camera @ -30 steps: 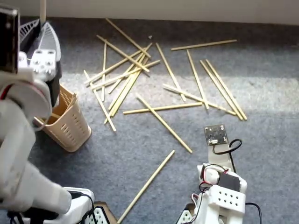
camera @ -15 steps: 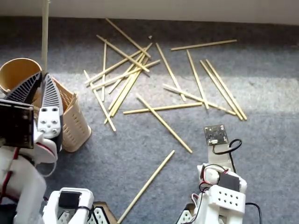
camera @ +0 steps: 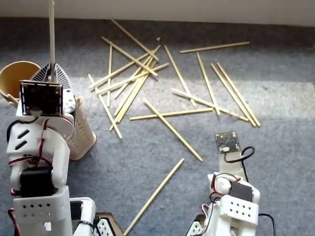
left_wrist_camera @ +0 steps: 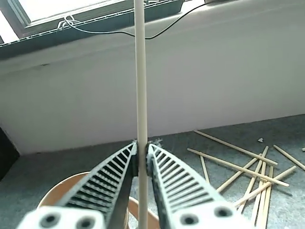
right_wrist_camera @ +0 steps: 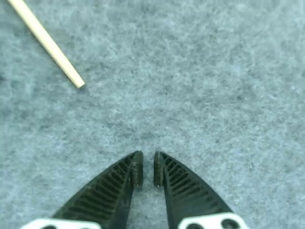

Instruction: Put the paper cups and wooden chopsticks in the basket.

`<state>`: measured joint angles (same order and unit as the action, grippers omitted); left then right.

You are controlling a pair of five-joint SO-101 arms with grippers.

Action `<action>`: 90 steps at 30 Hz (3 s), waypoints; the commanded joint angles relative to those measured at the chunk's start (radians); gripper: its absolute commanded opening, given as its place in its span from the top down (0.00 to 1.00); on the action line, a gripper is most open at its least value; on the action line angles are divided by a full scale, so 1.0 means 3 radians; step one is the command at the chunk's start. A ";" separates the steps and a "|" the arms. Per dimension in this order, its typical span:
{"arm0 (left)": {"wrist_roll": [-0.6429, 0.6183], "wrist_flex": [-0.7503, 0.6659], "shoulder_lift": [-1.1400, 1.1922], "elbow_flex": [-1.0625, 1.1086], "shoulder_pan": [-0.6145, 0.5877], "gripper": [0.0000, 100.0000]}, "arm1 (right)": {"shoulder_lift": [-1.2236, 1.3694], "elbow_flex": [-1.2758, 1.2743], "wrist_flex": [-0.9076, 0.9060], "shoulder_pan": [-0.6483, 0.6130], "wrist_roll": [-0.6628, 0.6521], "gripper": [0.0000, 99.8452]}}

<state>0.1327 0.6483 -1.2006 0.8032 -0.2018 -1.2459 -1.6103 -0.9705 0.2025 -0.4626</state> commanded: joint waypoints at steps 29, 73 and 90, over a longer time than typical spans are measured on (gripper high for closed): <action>0.0005 -0.0384 -0.0038 0.0294 -0.1337 0.82 | 0.0038 -0.0008 0.0074 -0.0054 -0.0036 0.94; -0.0102 0.1371 0.0555 -0.1353 0.1276 0.81 | 0.0038 -0.0043 0.0074 -0.0054 -0.0010 0.94; 0.0629 0.2854 0.1092 -0.0898 0.1803 0.81 | 0.0054 0.0724 -0.0340 -0.0054 0.0005 0.94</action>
<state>0.2555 1.4691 -0.8784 0.4764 0.2984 -1.2352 -1.5044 -1.0088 0.1964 -0.4626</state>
